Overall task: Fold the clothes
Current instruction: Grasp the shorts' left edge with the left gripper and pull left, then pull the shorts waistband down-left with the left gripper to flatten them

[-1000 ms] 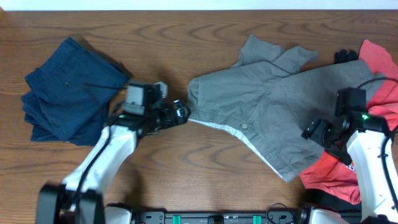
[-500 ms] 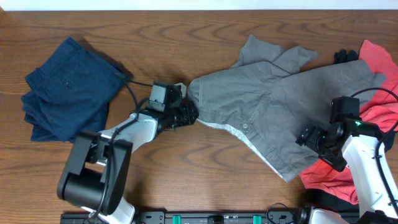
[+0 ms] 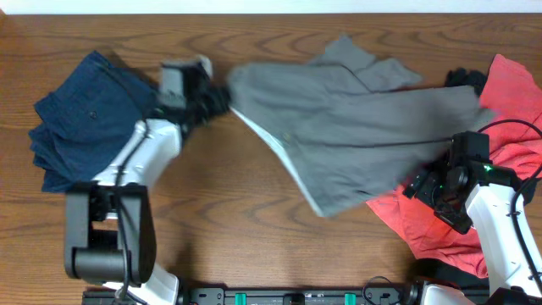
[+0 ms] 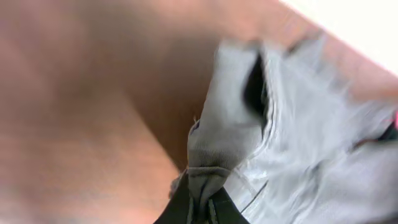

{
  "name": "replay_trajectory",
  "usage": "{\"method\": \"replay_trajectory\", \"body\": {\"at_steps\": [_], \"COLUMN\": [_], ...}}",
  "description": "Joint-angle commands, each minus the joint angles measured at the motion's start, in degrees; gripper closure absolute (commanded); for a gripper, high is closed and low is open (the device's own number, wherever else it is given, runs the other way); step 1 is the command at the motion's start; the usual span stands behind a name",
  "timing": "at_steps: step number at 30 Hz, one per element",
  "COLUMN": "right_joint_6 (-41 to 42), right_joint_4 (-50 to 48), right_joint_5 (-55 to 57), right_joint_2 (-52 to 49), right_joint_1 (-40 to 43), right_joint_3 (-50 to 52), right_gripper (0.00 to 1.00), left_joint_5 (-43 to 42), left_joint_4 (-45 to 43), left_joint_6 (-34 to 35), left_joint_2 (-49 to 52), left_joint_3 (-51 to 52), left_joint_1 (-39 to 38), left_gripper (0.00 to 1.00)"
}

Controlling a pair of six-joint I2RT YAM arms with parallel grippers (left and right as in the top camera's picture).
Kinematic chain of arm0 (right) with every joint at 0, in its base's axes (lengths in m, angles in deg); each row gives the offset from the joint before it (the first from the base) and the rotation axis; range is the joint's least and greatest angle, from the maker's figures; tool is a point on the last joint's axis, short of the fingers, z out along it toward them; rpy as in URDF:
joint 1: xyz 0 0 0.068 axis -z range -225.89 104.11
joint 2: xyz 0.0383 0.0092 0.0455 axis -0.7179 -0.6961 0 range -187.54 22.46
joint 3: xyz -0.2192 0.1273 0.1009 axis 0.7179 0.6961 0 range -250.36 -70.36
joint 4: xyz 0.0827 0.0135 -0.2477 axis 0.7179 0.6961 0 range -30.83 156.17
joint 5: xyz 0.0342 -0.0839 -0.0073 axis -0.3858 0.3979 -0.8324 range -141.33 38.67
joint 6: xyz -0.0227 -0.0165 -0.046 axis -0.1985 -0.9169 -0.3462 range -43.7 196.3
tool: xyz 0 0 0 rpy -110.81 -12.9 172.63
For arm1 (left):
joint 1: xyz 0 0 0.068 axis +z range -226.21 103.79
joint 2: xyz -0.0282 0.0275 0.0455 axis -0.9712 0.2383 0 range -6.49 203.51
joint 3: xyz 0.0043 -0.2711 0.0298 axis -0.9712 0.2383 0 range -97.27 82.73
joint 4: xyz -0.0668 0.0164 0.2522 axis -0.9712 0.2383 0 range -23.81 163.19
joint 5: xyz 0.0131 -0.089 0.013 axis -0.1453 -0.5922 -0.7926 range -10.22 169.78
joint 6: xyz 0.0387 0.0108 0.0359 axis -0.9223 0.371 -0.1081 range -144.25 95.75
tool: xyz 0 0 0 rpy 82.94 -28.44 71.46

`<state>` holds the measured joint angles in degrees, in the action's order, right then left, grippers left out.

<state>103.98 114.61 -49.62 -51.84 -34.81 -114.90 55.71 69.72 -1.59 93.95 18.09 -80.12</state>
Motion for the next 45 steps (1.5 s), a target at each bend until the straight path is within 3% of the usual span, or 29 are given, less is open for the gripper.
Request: {"method": "replay_trajectory", "body": {"at_steps": [1,2,3,4,5,12,16,24,36,40,42,43,45], "right_joint_6": [0.2,-0.1,-0.1,-0.1,-0.1,-0.3,-0.3,-0.6,-1.6,-1.6,-1.6,-1.6,-1.7], "right_joint_4": [0.0,0.0,0.0,0.0,-0.2,-1.1,-1.3,-1.0,-0.8,-0.8,-0.8,-0.8,-0.8], "right_joint_5": [0.4,0.4,0.4,0.4,0.6,1.5,1.5,1.5,1.4,1.5,1.5,1.5,1.5], "right_joint_2": [-0.1,-0.1,-0.1,-0.1,-0.1,-0.1,-0.1,-0.1,-0.1,-0.1,-0.1,-0.1,-0.1], "right_joint_1": [0.5,0.5,0.5,0.5,0.5,0.5,0.5,0.5,0.5,0.5,0.5,0.5,0.5], "right_joint_3": [0.1,0.1,0.1,0.1,0.1,0.1,0.1,0.1,0.1,0.1,0.1,0.1,0.1], "right_gripper": [0.01,0.01,0.01,0.01,0.01,0.01,0.01,0.01,0.01,0.01,0.01,0.01,0.01], "left_joint_5": [3.2,3.1,3.1,2.8,2.4,-7.1,-7.4,-7.4,-6.8,-4.7,-1.8,-1.0,-0.7], "left_joint_4": [1.4,1.9,3.0,4.9,7.5,36.9,46.3,40.6,27.7,25.9,25.7,25.6,25.5], "left_joint_6": [-0.5,-0.5,-0.5,-0.5,-0.5,-0.5,-0.5,4.1,29.0,33.9,35.8,36.3,36.4], "left_joint_2": [-2.0,-2.0,-2.0,-2.0,-2.0,-2.0,-2.0,-2.0,-2.0,-2.0,-2.0,-2.0,-2.0], "left_joint_3": [-5.7,-6.2,-6.2,-6.2,-6.2,-5.6,-3.1,4.0,8.9,10.4,10.7,10.8,10.8], "left_joint_1": [4.7,5.7,6.5,7.0,7.2,3.8,-2.2,-17.0,-27.3,-29.7,-30.2,-30.2,-30.2], "left_gripper": [0.87,0.67,0.34,0.09,0.02,0.02,0.02,0.02,0.02,0.0,0.12,0.26,0.42]}}
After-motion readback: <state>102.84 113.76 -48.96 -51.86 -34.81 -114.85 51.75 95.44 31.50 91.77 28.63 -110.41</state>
